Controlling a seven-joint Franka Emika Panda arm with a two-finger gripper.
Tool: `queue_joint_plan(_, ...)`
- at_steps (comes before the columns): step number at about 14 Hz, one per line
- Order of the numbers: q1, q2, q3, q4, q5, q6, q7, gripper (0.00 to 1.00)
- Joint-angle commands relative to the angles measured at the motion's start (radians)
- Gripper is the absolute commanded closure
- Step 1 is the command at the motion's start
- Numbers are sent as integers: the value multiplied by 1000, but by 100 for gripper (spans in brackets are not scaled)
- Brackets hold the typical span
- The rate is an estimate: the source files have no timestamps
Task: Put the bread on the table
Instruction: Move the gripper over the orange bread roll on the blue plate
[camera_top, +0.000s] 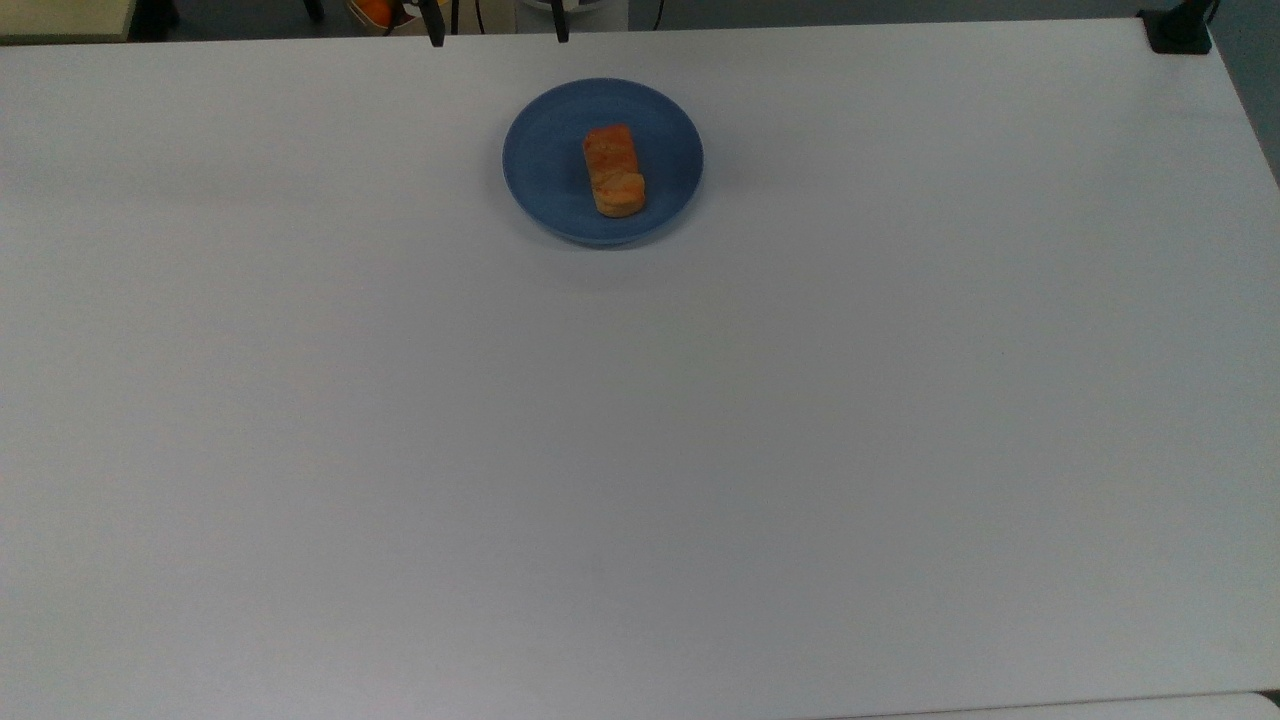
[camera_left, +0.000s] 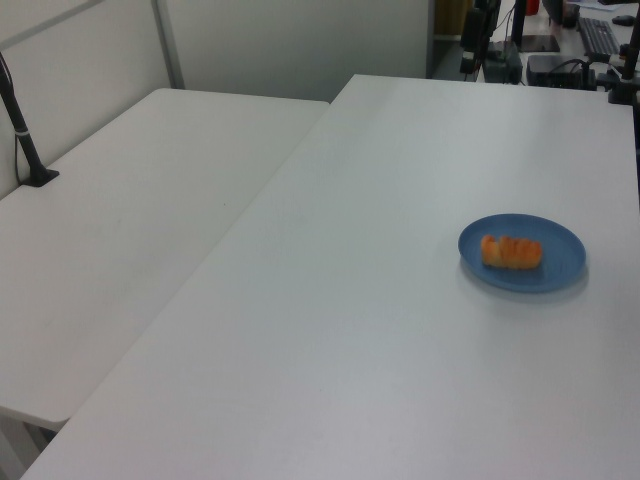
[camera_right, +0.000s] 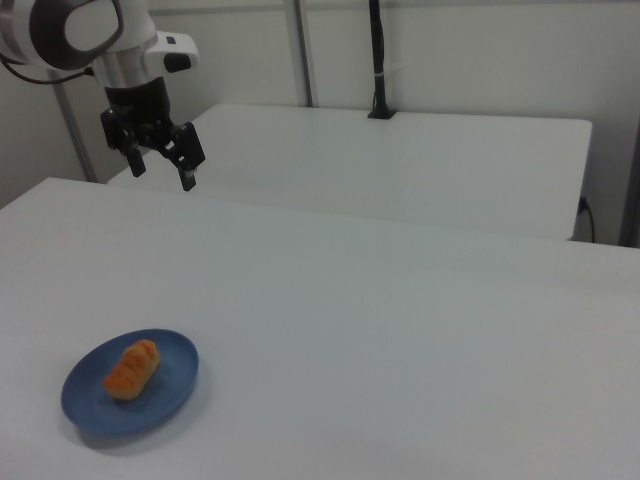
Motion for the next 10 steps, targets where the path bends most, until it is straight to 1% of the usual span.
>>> queue_joint_plan(1,11,-17,-9,-27,20,-13,-25,0)
queue_joint_plan(8,11,-18,-4,-33,20,-15,-25,0)
queue_joint_plan(10,13,-17,2,-50,20,-16,-27,0)
